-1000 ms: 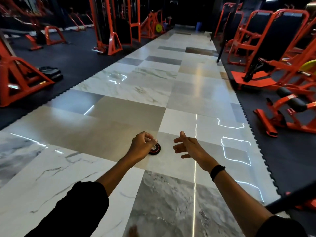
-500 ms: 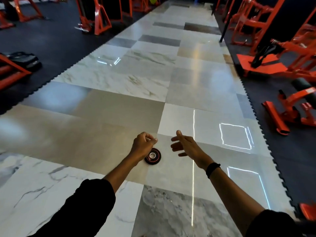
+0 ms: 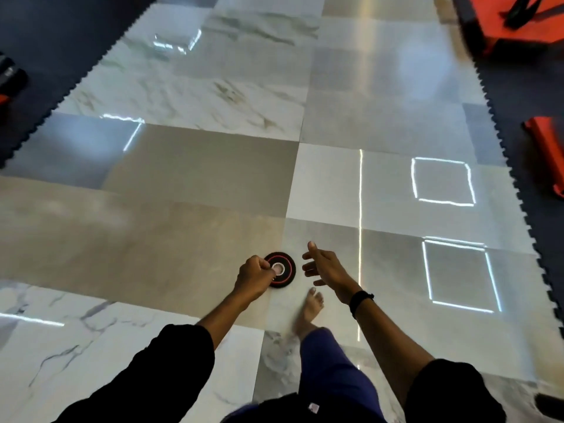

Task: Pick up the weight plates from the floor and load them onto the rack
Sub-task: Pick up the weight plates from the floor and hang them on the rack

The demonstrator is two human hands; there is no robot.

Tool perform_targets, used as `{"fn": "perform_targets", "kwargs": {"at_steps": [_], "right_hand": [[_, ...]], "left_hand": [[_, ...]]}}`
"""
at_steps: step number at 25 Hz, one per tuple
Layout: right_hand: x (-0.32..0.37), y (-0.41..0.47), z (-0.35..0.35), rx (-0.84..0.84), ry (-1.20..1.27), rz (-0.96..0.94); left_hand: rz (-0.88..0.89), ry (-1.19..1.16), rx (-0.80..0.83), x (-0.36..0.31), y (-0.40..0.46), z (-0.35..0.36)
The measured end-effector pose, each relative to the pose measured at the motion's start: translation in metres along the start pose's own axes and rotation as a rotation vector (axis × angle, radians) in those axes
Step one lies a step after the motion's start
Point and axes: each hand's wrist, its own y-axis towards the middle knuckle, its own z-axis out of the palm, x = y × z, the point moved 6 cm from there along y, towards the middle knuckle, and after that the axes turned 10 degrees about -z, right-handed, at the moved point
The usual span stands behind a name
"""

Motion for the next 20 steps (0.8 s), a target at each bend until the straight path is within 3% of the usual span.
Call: {"fn": "perform_targets", "kwargs": {"at_steps": [5,8,14,20], "right_hand": [[-0.018,0.109,-0.011,-0.008,-0.046,0.094],[-0.065,0.162,-0.007,-0.044,-0.066,0.191],[-0.258,0.29,0.036,-0.139,-0.086,0.415],[-0.42,0.395,0.106,-0.055,-0.112,0.503]], "left_hand": [[-0.098,0.095,0.017,-0.047,0.108,0.007],[-0.151,0.127,0.036,-0.04,0.174,0.025],[-0.274,0.318,0.095,0.066,0.371,0.124],[-0.336,0.401,0.137,0.162,0.527,0.209]]}}
